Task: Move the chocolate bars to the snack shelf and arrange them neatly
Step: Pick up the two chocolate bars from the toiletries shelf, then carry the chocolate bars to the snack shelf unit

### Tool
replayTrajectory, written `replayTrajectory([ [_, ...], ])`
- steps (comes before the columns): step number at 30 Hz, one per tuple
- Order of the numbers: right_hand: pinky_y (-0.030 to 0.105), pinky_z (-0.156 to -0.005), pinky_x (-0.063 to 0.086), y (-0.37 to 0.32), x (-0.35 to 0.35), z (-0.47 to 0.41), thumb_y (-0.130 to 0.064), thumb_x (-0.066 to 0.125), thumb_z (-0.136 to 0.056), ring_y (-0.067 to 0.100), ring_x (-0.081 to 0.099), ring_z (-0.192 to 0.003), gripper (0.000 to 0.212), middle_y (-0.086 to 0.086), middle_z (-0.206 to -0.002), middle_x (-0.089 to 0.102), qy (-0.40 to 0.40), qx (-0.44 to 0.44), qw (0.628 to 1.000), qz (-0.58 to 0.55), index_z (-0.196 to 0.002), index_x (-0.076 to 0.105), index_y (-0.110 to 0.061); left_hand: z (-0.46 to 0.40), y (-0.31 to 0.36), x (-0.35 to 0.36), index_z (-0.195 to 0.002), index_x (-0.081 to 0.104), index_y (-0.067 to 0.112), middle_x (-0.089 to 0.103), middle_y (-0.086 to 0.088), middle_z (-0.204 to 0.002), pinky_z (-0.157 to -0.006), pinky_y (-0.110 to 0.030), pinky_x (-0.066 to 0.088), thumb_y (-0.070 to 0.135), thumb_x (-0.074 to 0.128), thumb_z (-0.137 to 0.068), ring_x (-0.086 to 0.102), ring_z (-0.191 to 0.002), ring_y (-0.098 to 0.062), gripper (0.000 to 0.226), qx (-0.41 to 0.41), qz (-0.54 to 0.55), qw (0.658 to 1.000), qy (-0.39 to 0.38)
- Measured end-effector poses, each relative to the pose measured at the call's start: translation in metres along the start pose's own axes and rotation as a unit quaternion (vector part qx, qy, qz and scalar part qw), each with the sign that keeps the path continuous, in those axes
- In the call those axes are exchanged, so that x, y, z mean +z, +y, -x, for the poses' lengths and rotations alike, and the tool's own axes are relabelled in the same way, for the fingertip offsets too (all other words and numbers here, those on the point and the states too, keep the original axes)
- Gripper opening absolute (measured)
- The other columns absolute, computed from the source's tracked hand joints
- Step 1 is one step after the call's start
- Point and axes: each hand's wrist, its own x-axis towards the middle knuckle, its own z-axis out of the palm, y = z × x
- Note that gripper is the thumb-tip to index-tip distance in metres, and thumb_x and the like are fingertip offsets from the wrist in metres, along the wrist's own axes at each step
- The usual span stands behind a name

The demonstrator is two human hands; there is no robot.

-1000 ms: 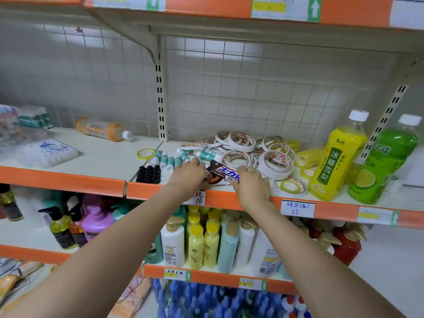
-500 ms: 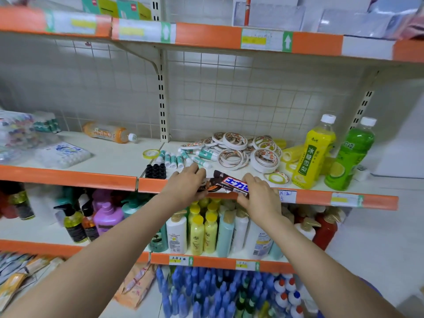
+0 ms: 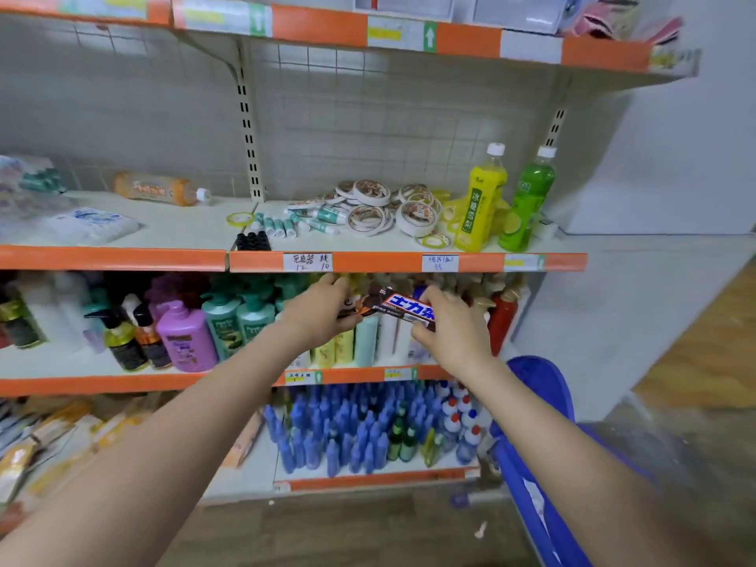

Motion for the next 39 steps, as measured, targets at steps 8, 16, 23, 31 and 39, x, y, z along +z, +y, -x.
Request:
replayTrajectory([
  [8,0.036,-0.069,0.042,0.04,-0.004,0.107,-0.027,0.058,-0.083,0.025,0.055,-0.091,0.03,0.002,-0.103,0.06,-0.047,0.009,0.999,-0.017,-0.111,0.05,-0.02,0.075,0.048,0.049,-0.111,0.049,0.004,0.047,-0.014,-0.111,-0.084,-0.045,0.045,0.034,0.062,-0.086,0.054,-0.097,-0.033,0.041,-0.005,0.022,0.999,-0.04],
  [16,0.038,-0.073,0.045,0.085,0.006,0.178,-0.026,0.06,-0.084,0.026,0.056,-0.093,0.031,0.002,-0.107,0.06,-0.107,-0.012,0.994,-0.031,-0.112,0.049,-0.019,0.144,0.096,0.106,-0.11,0.049,0.006,0.046,-0.013,-0.113,-0.081,-0.046,0.048,0.033,0.065,-0.084,0.055,-0.098,-0.033,0.041,-0.061,0.025,0.997,-0.042],
  [23,0.036,-0.071,0.04,0.115,0.003,0.238,-0.026,0.06,-0.082,0.022,0.055,-0.09,0.028,-0.002,-0.103,0.059,-0.156,-0.081,0.982,-0.072,-0.108,0.05,-0.021,0.229,0.155,0.142,-0.109,0.051,0.004,0.048,-0.014,-0.112,-0.082,-0.042,0.046,0.031,0.068,-0.081,0.054,-0.1,-0.033,0.042,-0.155,0.05,0.987,-0.008],
  [31,0.042,-0.082,0.044,0.108,0.001,0.289,-0.029,0.062,-0.081,0.023,0.054,-0.097,0.032,-0.001,-0.108,0.059,-0.207,-0.177,0.959,-0.084,-0.111,0.051,-0.021,0.328,0.196,0.149,-0.109,0.049,0.006,0.048,-0.011,-0.11,-0.077,-0.042,0.047,0.033,0.066,-0.081,0.053,-0.1,-0.03,0.042,-0.25,0.035,0.968,0.004],
  [39,0.036,-0.08,0.037,0.073,-0.002,0.336,-0.03,0.061,-0.081,0.023,0.053,-0.103,0.035,-0.001,-0.109,0.059,-0.222,-0.287,0.928,-0.083,-0.114,0.052,-0.022,0.425,0.225,0.144,-0.106,0.05,0.009,0.048,-0.007,-0.107,-0.069,-0.036,0.047,0.035,0.066,-0.081,0.053,-0.094,-0.026,0.04,-0.315,0.017,0.948,0.049],
])
